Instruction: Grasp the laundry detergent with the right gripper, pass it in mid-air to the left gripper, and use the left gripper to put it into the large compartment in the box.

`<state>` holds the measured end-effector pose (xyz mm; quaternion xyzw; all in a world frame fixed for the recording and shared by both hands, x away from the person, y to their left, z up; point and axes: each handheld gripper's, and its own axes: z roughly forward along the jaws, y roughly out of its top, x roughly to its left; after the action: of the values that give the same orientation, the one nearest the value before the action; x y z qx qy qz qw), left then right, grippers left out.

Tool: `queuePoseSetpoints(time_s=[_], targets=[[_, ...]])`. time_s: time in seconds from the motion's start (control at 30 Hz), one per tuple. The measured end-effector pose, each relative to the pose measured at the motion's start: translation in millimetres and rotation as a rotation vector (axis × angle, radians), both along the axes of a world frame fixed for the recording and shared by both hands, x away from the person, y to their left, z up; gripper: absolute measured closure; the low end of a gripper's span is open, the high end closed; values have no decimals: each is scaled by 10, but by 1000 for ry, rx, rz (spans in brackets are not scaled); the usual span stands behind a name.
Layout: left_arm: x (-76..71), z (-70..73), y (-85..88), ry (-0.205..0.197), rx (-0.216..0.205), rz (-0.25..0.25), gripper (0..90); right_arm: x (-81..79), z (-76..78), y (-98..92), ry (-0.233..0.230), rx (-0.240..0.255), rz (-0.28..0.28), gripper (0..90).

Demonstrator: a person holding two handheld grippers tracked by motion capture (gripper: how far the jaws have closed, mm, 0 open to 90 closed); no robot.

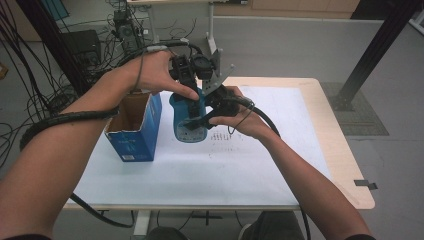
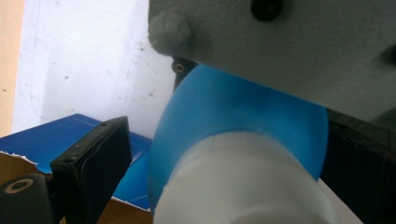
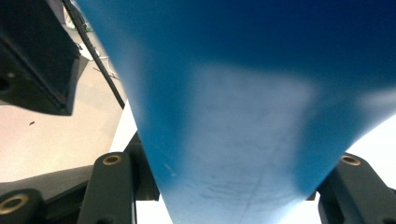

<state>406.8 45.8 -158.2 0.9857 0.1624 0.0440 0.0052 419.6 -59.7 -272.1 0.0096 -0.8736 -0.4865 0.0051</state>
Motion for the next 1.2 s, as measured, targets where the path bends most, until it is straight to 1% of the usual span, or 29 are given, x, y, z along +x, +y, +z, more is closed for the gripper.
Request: queuePoseSetpoints(time_s=[0.1, 0.33, 0.47, 0.5, 0.67, 0.73, 0.87, 0.93, 1.0, 1.03, 1.2], targets=[[-1, -2, -5, -1, -4, 5, 71, 3, 1, -7, -2, -1, -2, 430], [5, -2, -27, 0, 6, -2, 71, 1, 7, -27, 6, 1, -2, 430], [-1, 3, -40, -5, 3, -8, 74, 9, 7, -31, -2, 7, 1, 430], [-3, 2, -42, -6, 2, -7, 74, 1, 9, -34, 6, 4, -1, 430], [-6, -1, -41, -6, 1, -10, 85, -2, 8, -24, -5, 7, 4, 430], [-7, -4, -37, -7, 2, -10, 102, -11, 12, -25, 0, 6, 2, 430], [-11, -13, -32, -5, 2, -12, 134, -9, 15, -22, -7, 9, 8, 430], [-13, -17, -34, -8, 10, -13, 162, -10, 12, -21, -7, 7, 6, 430], [-17, -22, -31, -6, 1, -18, 190, -17, 4, -21, -4, 0, 1, 430], [-16, -20, -33, -5, 6, -20, 213, -16, -2, -17, -6, 1, 5, 430], [-19, -26, -38, -2, 14, -24, 267, -32, -11, -7, -5, -8, 4, 430]])
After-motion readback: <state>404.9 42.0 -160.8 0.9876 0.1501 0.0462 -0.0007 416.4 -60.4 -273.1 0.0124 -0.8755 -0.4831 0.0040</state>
